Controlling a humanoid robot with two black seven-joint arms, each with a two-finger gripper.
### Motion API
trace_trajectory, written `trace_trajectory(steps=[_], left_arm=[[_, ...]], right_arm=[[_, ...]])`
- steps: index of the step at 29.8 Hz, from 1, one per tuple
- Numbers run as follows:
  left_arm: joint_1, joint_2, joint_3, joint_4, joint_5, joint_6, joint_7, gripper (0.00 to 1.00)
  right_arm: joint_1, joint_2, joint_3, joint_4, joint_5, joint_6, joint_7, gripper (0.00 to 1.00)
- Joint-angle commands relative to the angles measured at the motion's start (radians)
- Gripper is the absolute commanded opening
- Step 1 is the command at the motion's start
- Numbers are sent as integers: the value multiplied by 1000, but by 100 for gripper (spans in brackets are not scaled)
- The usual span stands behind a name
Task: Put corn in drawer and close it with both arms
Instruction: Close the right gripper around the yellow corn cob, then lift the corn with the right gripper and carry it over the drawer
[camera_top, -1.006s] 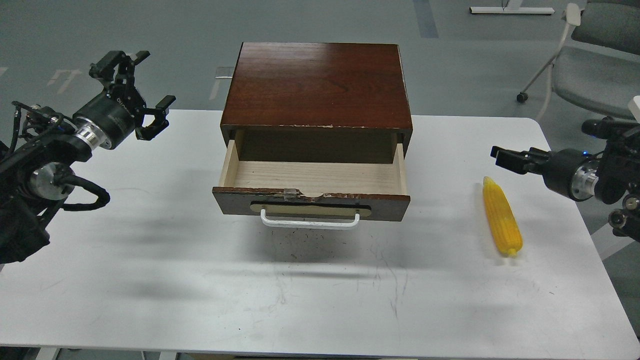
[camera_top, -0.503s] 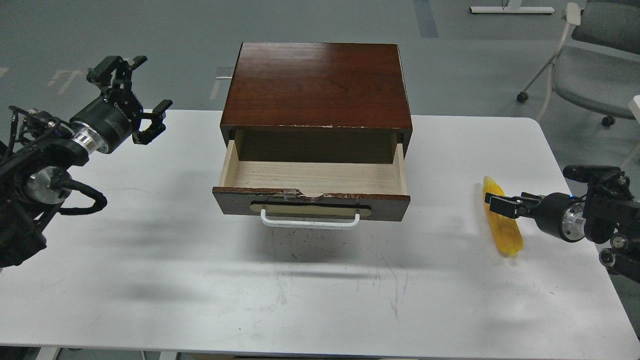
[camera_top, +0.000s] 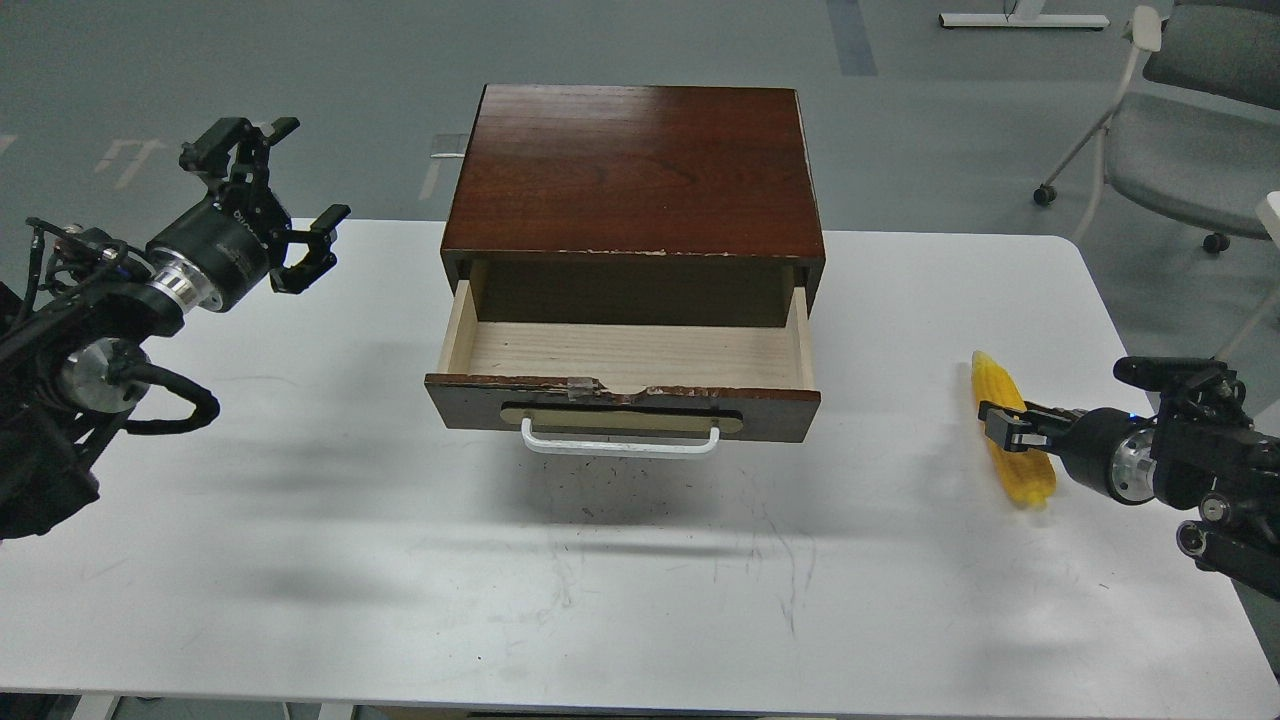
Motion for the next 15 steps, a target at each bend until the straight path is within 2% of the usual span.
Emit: trace_trajectory(steps=[1,3,11,15], left_arm=[[2,0,0,0,0,0,0,98],[2,0,0,2,0,0,1,98],[2,-1,0,0,0,0,1,98],[2,-1,0,0,0,0,1,98]], right_arm=[[-13,9,-1,-3,0,-9,-2,12],[-7,10,-1,-3,0,-9,-2,0],[82,4,5,26,6,-69,4,0],[230,-33,-1,92,-5,-131,23,0]])
